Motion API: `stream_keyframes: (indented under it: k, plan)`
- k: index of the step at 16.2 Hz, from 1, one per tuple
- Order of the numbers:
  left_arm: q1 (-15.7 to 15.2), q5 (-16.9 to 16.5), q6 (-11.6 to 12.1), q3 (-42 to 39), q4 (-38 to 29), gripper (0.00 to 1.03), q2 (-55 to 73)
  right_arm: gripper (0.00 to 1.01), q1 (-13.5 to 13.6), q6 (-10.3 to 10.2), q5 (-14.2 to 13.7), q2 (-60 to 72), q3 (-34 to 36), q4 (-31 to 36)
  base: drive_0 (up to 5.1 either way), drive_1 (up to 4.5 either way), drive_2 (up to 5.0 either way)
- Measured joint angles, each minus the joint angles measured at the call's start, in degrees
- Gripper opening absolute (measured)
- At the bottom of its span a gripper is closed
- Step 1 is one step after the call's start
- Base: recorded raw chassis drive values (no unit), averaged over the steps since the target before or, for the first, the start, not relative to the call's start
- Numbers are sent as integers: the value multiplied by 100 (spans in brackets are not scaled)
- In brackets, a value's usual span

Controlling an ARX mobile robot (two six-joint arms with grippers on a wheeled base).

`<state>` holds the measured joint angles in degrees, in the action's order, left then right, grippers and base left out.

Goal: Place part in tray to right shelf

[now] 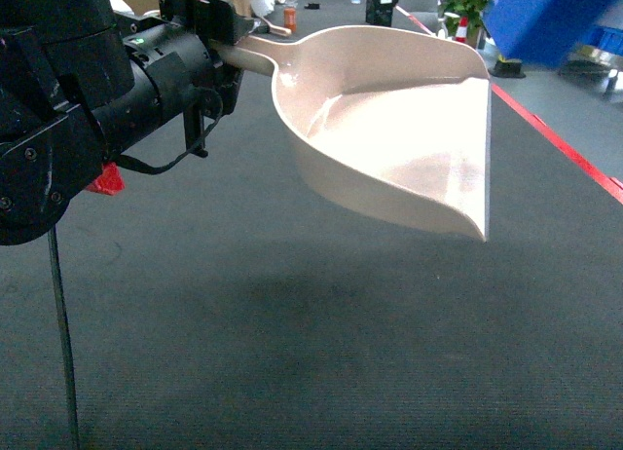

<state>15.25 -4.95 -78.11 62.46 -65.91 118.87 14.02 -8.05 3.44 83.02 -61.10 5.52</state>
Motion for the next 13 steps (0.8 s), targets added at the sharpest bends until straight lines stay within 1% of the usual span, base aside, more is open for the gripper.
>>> stream_keyframes:
  k: [1, 2, 3, 4, 5, 6, 7, 8, 9, 10, 11, 12, 13]
  plan:
    - [0, 2, 0, 0, -2, 16, 0, 46, 374, -114, -85, 129, -321, -70, 0, 0, 0]
    - [0, 2, 0, 0, 0, 16, 0, 46, 691, -177, -210, 374, -518, -52, 0, 0, 0]
    - [0, 2, 0, 0, 2, 16, 0, 46, 975, -269, -306, 719, -750, -236, 0, 0, 0]
    - [0, 2, 0, 0, 2, 16, 0, 46, 1224, -317, -485, 1126, -966, -350, 0, 0, 0]
    - [-2, 2, 0, 0, 0, 16, 0, 46, 1423, -415, -603, 1582, -1233, -564, 0, 0, 0]
    - [-2, 2, 0, 0, 2, 16, 0, 49, 1515, -428, -713, 1838, -1325, -483, 0, 0, 0]
    - [-4, 15, 17, 0, 13, 15, 0, 59, 1561, -505, -828, 2031, -1419, -463, 0, 0, 0]
    - [-11, 17, 11, 0, 15, 15, 0, 66, 1558, -525, -896, 2076, -1412, -297, 0, 0, 0]
    - [-20, 24, 13, 0, 15, 15, 0, 77, 1517, -525, -1099, 2055, -1399, 61, 0, 0, 0]
    - [-7, 2, 15, 0, 9, 15, 0, 90, 1432, -483, -1340, 1812, -1244, 496, 0, 0, 0]
    - [-4, 2, 13, 0, 7, 15, 0, 99, 1351, -407, -1517, 1547, -986, 874, 0, 0, 0]
    - [4, 2, 13, 0, 11, 15, 0, 99, 1287, -275, -1729, 1259, -684, 1290, 0, 0, 0]
    - [4, -2, 13, 0, 11, 15, 0, 98, 1259, 39, -1985, 586, 44, 1943, 0, 0, 0]
